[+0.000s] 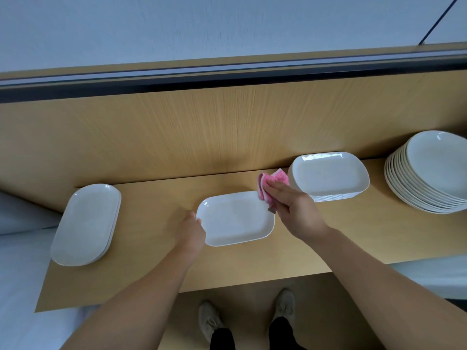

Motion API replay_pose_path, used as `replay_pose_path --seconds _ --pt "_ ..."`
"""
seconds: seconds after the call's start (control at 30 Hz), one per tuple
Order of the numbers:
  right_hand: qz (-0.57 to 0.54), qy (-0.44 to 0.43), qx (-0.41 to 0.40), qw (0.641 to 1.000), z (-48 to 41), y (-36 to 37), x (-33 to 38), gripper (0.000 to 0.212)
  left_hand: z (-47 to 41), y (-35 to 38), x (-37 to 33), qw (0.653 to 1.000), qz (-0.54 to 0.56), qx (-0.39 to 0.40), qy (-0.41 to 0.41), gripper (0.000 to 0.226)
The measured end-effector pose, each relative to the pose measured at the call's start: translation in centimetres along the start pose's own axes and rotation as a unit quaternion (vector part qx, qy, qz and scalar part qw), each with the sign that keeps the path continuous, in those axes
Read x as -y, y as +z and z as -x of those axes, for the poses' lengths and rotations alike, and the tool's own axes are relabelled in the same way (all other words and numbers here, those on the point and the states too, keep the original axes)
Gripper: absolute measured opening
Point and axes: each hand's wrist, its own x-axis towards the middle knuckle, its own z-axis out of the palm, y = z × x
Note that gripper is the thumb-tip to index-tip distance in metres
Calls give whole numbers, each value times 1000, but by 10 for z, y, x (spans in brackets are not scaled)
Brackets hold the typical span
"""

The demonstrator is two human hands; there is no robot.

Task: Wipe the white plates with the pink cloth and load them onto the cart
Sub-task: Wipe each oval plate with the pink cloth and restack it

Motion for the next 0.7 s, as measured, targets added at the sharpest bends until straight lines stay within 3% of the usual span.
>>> replay_pose_path --seconds 0.17,0.37,0.53,0.63,0.7 --pt "-6 1 12 1000 2 2 -1 62 -2 -3 0 1000 16 16 -5 15" --pt "18 -7 40 999 1 10 -4 63 -6 -12 -2 998 -58 30 26 16" --pt "63 -11 124 990 -9 33 8 27 -6 -20 -9 993 21 112 22 17" --pt "93 7 126 988 -10 59 7 28 -5 -21 -12 989 74 124 11 23" --pt "120 70 171 975 -10 74 -4 19 -5 -22 -10 987 90 131 15 25"
